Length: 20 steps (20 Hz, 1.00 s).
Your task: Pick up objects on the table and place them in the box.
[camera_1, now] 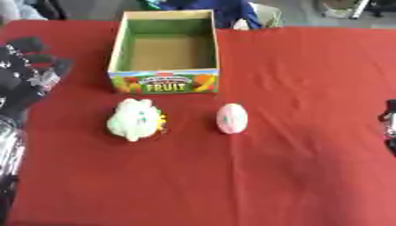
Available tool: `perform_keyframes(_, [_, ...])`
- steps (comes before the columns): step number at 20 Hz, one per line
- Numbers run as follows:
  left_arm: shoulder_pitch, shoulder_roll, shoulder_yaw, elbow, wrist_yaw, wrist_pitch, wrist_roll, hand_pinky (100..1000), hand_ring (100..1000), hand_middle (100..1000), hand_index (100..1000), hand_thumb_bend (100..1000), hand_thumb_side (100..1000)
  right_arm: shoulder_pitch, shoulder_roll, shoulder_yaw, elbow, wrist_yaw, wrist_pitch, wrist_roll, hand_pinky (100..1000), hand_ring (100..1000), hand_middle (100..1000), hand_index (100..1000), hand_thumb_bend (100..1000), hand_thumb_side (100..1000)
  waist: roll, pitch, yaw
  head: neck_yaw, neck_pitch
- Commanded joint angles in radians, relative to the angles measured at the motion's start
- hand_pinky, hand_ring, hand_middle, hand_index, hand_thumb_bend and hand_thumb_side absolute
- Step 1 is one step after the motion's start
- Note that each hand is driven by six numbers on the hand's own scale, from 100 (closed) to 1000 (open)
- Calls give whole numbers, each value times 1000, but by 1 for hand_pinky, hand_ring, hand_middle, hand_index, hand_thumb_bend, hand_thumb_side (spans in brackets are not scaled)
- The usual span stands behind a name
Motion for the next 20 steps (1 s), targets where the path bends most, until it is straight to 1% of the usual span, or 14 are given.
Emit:
perform_keyframes(1, [-17, 69, -19, -24, -23, 4, -53, 588, 660, 639, 721, 790, 190, -4, -14, -7, -19, -4, 0, 3, 675, 781, 599, 785, 100, 222, 1, -20, -2, 4, -6])
perform_keyframes(4, [-27, 120, -44, -28, -49, 10, -116, 592, 662, 643, 726, 767, 170, -4, -15, -6, -18, -4, 0, 4, 675, 781, 599, 785, 100, 221, 3, -21, -5, 5, -5])
perform_keyframes(9, [-51, 192, -94, -34, -101, 24, -229, 595, 661, 643, 730, 748, 161, -4, -17, -4, -18, -4, 0, 7, 675, 781, 599, 785, 100, 221, 5, -23, -8, 8, -3])
perform_keyframes(14, [-78, 275, -179, -37, -162, 36, -375, 596, 653, 636, 733, 739, 159, -4, -20, -2, -17, -4, 0, 9, 675, 781, 599, 785, 100, 221, 9, -26, -13, 11, -1])
perform_keyframes(17, [-101, 304, -231, -18, -190, 45, -450, 595, 647, 632, 732, 740, 153, -4, -20, 1, -16, -5, 1, 12, 675, 781, 599, 785, 100, 221, 11, -28, -16, 11, 0])
perform_keyframes(20, [-123, 315, -269, 5, -225, 47, -506, 595, 644, 630, 733, 733, 136, -3, -19, 2, -15, -5, 1, 13, 675, 781, 599, 785, 100, 221, 11, -28, -18, 11, 1])
